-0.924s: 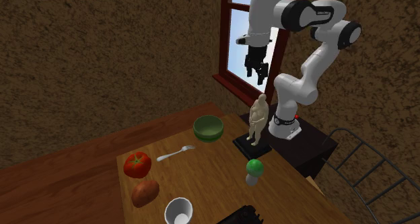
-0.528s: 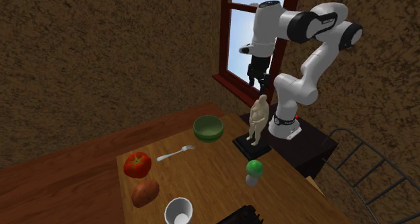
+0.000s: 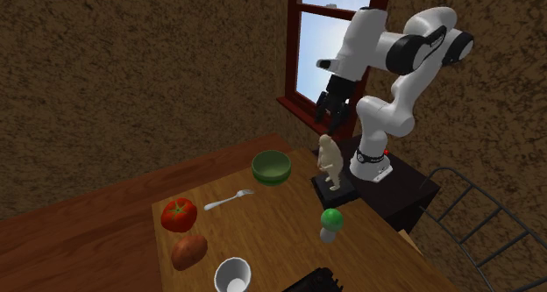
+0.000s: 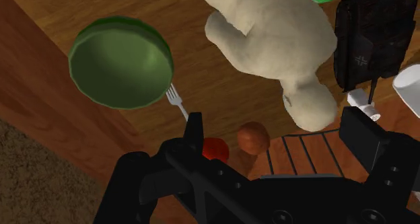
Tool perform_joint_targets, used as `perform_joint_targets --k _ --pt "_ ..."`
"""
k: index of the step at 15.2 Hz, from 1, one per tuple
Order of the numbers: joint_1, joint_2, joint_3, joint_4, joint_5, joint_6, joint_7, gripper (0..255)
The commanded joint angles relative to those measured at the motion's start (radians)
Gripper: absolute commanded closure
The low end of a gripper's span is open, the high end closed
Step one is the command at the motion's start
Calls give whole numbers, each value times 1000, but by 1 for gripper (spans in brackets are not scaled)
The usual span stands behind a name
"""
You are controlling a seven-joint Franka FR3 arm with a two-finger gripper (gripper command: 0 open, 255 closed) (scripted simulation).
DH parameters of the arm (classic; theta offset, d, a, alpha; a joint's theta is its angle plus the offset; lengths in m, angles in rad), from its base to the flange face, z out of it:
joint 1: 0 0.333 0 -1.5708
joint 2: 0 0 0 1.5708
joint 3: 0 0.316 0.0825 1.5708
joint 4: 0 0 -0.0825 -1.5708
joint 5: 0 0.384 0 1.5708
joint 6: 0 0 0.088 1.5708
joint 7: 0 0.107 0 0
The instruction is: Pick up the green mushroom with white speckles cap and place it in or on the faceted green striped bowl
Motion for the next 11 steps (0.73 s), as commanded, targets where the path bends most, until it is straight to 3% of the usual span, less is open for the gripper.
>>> perform_joint_targets --k 1,11 --pt "3 15 20 -12 5 -15 25 0" --pt "3 233 246 -63 41 177 285 0"
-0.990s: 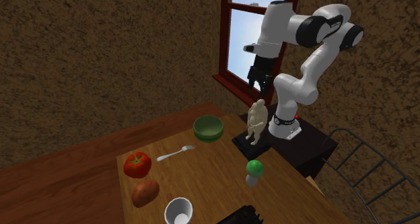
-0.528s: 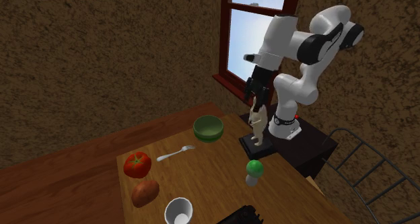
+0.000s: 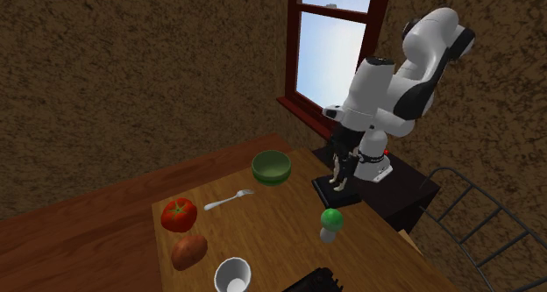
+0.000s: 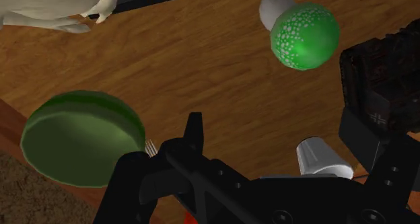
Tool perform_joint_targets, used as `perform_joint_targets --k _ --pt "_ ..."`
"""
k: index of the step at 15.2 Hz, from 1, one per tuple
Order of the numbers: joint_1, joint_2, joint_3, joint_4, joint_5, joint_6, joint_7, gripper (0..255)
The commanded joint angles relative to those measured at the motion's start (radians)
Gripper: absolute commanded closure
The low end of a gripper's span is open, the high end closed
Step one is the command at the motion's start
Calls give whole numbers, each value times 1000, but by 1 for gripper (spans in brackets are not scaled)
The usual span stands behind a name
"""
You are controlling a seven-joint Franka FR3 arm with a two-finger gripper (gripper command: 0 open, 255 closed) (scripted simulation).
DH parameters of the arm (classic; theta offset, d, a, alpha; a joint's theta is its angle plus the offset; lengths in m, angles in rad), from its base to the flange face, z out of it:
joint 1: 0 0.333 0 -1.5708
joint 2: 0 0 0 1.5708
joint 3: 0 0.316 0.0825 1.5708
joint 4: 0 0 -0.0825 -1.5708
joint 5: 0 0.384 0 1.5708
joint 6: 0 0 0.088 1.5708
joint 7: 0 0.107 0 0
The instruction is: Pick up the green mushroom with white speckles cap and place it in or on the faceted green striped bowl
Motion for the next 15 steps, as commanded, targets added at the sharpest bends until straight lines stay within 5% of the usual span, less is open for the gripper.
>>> perform_joint_targets --k 1,8,15 --pt "-4 52 47 2 1 35 58 0" --pt "-55 294 220 50 -65 163 288 0" --pt "-87 395 259 36 -131 263 349 0"
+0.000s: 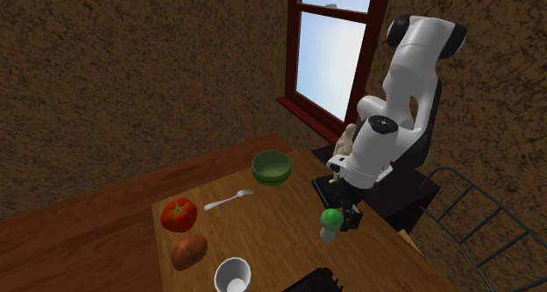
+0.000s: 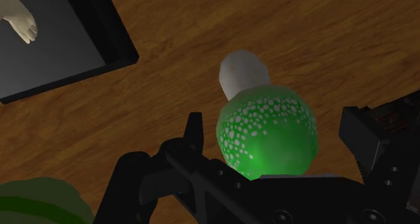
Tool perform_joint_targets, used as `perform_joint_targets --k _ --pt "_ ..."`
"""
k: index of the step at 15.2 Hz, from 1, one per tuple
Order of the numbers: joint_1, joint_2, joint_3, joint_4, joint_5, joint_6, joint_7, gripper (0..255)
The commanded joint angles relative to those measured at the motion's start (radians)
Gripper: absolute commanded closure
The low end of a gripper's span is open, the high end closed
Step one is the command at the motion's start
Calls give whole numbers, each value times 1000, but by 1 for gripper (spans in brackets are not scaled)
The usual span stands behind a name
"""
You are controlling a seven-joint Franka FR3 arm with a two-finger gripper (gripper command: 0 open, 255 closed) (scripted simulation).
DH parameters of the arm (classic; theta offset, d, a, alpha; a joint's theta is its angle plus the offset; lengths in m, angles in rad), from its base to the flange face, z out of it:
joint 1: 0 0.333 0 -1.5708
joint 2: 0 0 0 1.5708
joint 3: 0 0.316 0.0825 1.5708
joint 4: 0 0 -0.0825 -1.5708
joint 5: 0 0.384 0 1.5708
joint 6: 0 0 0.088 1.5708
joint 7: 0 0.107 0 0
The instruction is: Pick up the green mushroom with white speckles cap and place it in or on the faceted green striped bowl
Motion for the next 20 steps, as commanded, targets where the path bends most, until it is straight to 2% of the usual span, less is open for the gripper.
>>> perform_joint_targets --k 1,9,10,20 --pt "-10 26 7 -7 -21 31 13 0" --pt "-13 34 9 -9 -28 39 19 0" --pt "-13 34 9 -9 -28 39 19 255" --pt "-9 23 5 -4 -18 24 10 255"
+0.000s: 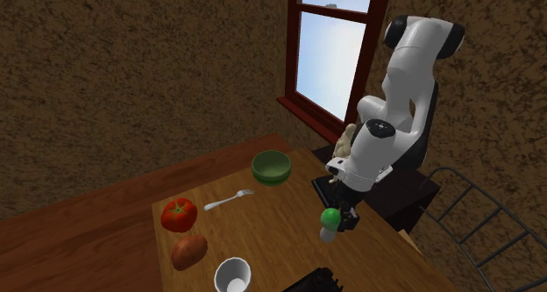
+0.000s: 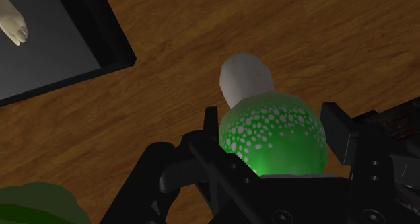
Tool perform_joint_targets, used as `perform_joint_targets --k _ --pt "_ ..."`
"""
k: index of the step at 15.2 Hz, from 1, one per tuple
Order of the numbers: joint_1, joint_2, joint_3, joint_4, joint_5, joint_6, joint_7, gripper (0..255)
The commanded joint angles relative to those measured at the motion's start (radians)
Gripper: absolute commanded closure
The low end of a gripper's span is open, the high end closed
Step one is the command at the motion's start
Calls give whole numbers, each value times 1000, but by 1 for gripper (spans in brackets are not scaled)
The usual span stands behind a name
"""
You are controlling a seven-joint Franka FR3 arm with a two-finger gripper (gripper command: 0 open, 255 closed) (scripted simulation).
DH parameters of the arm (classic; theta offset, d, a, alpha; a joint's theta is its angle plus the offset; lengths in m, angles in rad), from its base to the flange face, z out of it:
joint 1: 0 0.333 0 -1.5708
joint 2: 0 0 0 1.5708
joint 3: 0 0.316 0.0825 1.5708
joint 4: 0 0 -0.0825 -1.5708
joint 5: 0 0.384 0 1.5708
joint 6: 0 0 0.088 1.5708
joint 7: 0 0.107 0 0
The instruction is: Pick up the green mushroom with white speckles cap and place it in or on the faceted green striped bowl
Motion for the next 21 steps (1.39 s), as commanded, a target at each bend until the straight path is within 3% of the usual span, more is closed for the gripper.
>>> perform_joint_targets --k 1,21 --pt "5 -17 -6 8 15 -23 -12 255" --pt "41 -179 -76 158 97 -321 -95 255"
